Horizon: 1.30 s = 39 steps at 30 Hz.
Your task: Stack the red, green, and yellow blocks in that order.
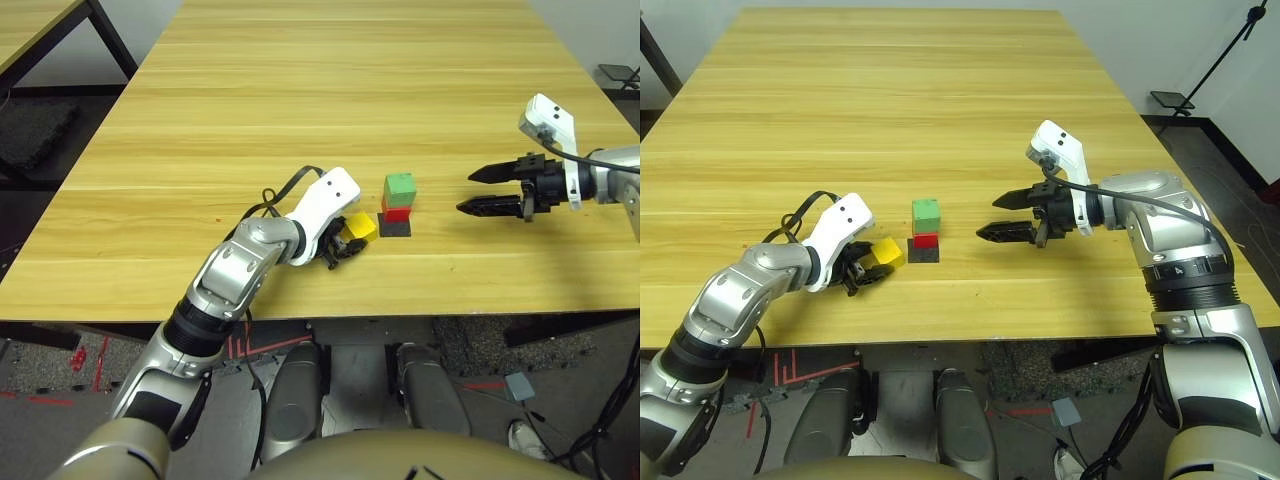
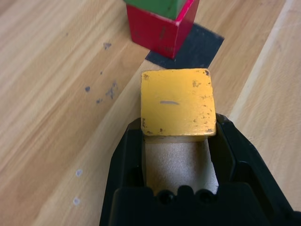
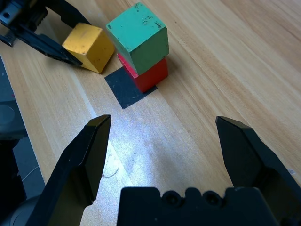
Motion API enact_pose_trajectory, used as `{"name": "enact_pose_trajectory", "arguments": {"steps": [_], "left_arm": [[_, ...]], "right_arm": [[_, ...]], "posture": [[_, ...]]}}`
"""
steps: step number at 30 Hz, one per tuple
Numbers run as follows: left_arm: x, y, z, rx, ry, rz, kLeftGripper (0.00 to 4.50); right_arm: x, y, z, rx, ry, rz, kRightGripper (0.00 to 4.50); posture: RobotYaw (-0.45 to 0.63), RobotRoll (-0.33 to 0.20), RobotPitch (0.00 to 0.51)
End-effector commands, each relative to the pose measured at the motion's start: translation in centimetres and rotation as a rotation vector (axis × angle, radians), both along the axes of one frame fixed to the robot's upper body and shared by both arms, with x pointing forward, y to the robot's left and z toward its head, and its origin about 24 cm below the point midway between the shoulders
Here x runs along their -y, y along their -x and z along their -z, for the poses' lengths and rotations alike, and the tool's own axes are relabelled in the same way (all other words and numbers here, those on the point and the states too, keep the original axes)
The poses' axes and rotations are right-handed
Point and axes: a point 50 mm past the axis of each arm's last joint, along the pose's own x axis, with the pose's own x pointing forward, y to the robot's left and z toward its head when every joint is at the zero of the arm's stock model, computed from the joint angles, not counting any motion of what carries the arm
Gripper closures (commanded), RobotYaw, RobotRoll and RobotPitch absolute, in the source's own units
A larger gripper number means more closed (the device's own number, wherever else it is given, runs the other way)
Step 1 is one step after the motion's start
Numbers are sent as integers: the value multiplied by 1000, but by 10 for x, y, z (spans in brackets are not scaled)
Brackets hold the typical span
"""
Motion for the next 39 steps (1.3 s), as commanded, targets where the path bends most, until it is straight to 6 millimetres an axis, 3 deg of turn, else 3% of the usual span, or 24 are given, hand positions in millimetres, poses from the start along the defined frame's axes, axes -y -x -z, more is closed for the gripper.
{"name": "enact_pose_trajectory", "arguments": {"steps": [1, 6, 10, 13, 16, 26, 39], "left_arm": [[0, -2, -30, 53, 47, 53, 2497], [-6, -17, -74, 146, 52, 146, 2497], [-6, -35, -93, 163, 58, 245, 2497], [-5, -51, -93, 156, 25, 290, 2497], [11, -61, -89, 131, 19, 386, 2497], [49, -74, -86, 118, -2, 511, 2497], [46, -84, -78, 117, -78, 497, 2497]], "right_arm": [[1, 2, 1, -2, 10, 5, 0], [2, 3, 3, -11, 9, 9, 0], [3, 4, 5, -12, 5, 20, 0], [4, 6, 6, -13, 3, 25, 0], [6, 8, 8, -21, 2, 30, 0], [11, 13, 13, -33, 1, 51, 0], [16, 18, 18, -40, -8, 72, 0]], "posture": [[205, -138, 103], [197, -132, 92], [181, -128, 84], [171, -129, 81], [155, -128, 83], [112, -118, 94], [94, -114, 99]]}}
